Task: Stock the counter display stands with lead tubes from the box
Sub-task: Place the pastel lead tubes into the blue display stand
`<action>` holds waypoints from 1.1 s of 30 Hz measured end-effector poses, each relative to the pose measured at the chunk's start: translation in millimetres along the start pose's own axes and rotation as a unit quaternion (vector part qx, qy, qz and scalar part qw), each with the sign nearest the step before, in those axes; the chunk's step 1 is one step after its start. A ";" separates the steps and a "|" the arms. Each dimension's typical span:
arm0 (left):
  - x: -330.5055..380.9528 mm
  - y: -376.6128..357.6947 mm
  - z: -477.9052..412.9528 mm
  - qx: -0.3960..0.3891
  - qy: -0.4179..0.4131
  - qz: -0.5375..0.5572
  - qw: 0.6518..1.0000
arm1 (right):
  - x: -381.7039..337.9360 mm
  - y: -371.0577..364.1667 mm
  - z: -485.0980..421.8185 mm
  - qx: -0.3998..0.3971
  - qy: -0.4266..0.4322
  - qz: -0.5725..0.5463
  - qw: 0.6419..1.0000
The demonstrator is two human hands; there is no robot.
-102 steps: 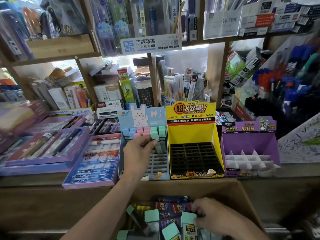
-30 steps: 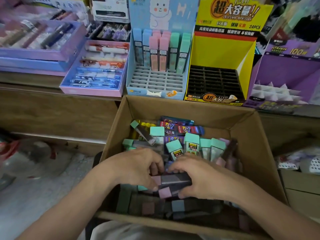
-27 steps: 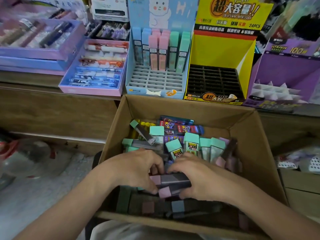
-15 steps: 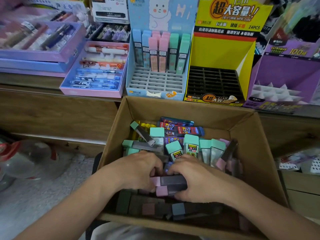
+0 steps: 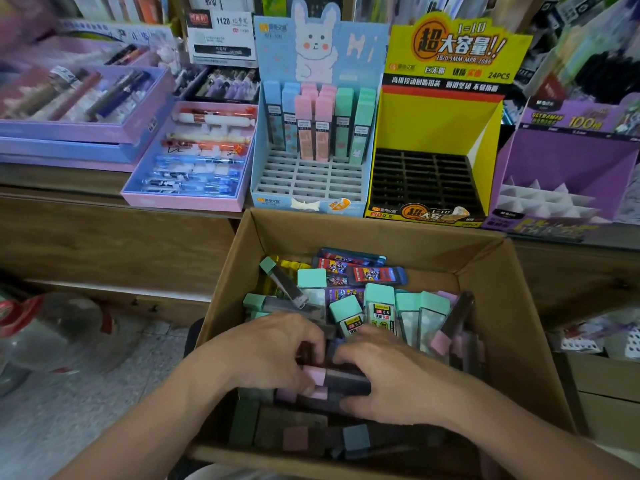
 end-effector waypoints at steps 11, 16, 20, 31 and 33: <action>2.4 4.4 1.8 0.025 0.005 0.003 1.000 | 7.1 -3.8 2.0 -0.001 0.003 -0.029 1.000; 2.5 5.3 1.9 0.031 0.002 0.013 0.999 | 4.6 2.0 2.0 0.006 0.011 -0.041 0.999; 1.6 -0.2 -0.3 0.016 -0.009 0.008 1.000 | 2.5 3.3 1.6 -0.004 0.013 -0.048 0.999; -11.8 49.0 3.5 0.243 -0.038 0.229 0.942 | 23.8 43.9 3.7 0.092 0.004 -0.216 0.972; -15.6 59.4 8.9 0.295 -0.031 0.235 0.926 | 30.5 51.8 4.4 0.123 -0.006 -0.308 0.943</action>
Point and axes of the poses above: each hand's wrist, its own z-axis away from the middle knuckle, its own y-axis out of the back of the hand, x = y × z, the point moved 9 cm from there along -z, towards the middle knuckle, and after that the axes turned 5 degrees about -z, right-handed, at the moved point
